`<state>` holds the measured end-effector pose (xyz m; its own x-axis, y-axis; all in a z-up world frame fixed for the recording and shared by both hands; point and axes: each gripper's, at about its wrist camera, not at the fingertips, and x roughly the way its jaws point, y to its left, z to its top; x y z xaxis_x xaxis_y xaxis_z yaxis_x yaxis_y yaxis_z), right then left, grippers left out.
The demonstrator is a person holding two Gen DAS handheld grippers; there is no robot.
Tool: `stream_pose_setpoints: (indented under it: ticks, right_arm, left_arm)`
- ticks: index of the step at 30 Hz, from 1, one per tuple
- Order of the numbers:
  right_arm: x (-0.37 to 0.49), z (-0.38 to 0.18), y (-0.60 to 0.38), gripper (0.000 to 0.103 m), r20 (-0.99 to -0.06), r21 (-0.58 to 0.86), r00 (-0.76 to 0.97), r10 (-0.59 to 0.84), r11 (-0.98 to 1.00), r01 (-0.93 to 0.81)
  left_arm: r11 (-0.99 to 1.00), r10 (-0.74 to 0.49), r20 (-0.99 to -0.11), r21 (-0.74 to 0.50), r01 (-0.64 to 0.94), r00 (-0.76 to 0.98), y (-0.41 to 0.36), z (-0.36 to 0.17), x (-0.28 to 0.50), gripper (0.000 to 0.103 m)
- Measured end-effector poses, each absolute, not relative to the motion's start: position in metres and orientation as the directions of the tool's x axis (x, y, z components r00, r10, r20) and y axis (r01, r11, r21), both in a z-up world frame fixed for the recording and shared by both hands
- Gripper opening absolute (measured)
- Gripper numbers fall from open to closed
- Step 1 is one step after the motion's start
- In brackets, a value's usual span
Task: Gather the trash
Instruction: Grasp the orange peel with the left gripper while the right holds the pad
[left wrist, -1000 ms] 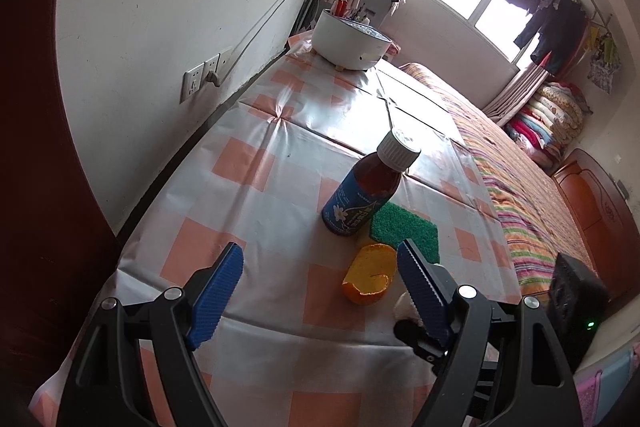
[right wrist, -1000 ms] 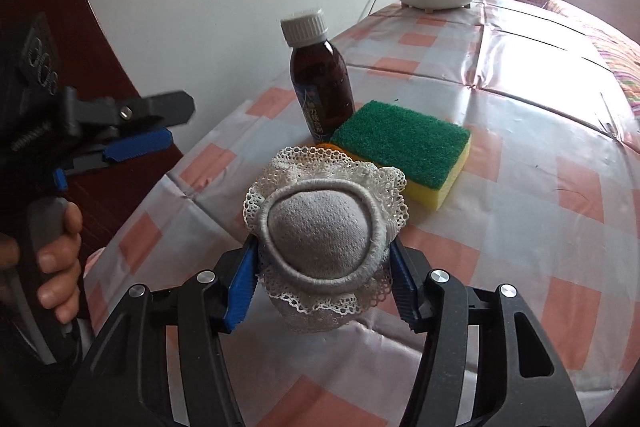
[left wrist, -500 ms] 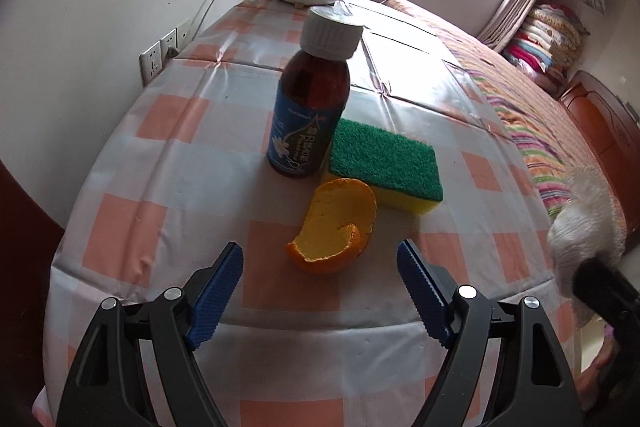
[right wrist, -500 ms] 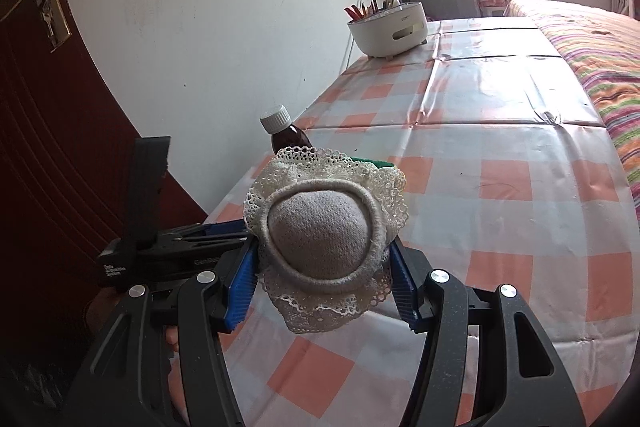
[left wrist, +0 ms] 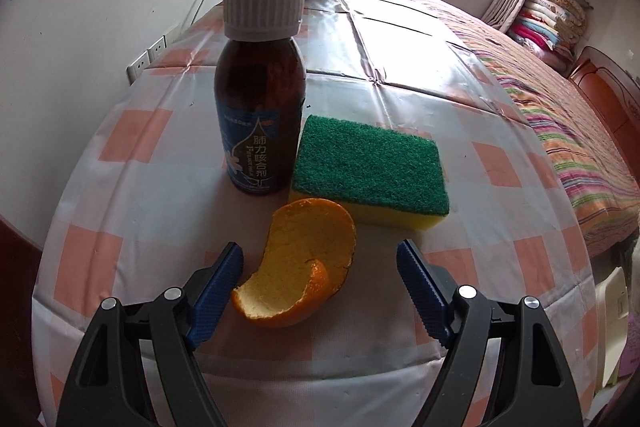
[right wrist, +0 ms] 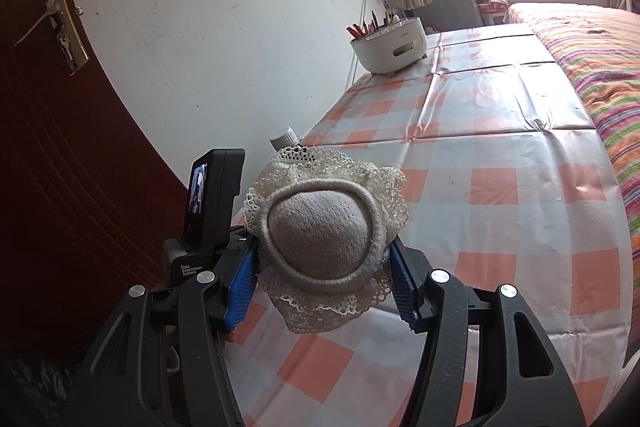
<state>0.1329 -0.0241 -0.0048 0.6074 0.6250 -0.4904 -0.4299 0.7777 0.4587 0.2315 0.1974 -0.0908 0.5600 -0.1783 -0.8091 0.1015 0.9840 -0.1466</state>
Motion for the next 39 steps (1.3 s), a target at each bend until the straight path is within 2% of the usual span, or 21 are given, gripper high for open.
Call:
stream_pose_setpoints:
  ticks: [2,3,4,6,9,12,20,39]
  right_arm:
    - [0.132,-0.005,-0.026,0.056,-0.489,0.459,0.607,0.626,0.777,-0.43]
    - [0.133,-0.005,-0.027,0.056,-0.488,0.46,0.608,0.626,0.777,-0.43]
    - [0.132,-0.005,-0.027,0.056,-0.487,0.46,0.609,0.626,0.777,-0.43]
    - [0.132,-0.004,-0.029,0.056,-0.484,0.461,0.612,0.626,0.776,-0.43]
    - [0.13,-0.002,-0.033,0.056,-0.472,0.467,0.62,0.626,0.774,-0.426]
    - [0.128,0.0,-0.036,0.056,-0.465,0.465,0.632,0.621,0.778,-0.423]
    - [0.122,0.001,-0.041,0.056,-0.456,0.457,0.655,0.603,0.79,-0.409]
    - [0.086,0.002,-0.106,0.056,-0.451,0.417,0.752,0.481,0.858,-0.299]
  left_arm:
    - [0.986,-0.167,-0.811,-0.136,0.097,0.561,0.195,-0.091,0.233,0.077]
    - [0.987,-0.163,-0.81,-0.135,0.092,0.563,0.195,-0.091,0.234,0.073]
    - [0.988,-0.154,-0.81,-0.127,0.087,0.566,0.194,-0.091,0.234,0.069]
    - [0.992,-0.122,-0.815,-0.09,0.084,0.567,0.192,-0.09,0.234,0.049]
    - [0.99,-0.137,-0.814,-0.106,0.088,0.564,0.194,-0.087,0.233,0.04]
    - [0.989,-0.147,-0.813,-0.118,0.088,0.564,0.195,-0.084,0.229,0.035]
    - [0.982,-0.19,-0.801,-0.141,0.129,0.568,0.186,-0.079,0.217,0.028]
    - [0.931,-0.351,-0.754,-0.214,0.296,0.555,0.121,-0.06,0.183,0.027]
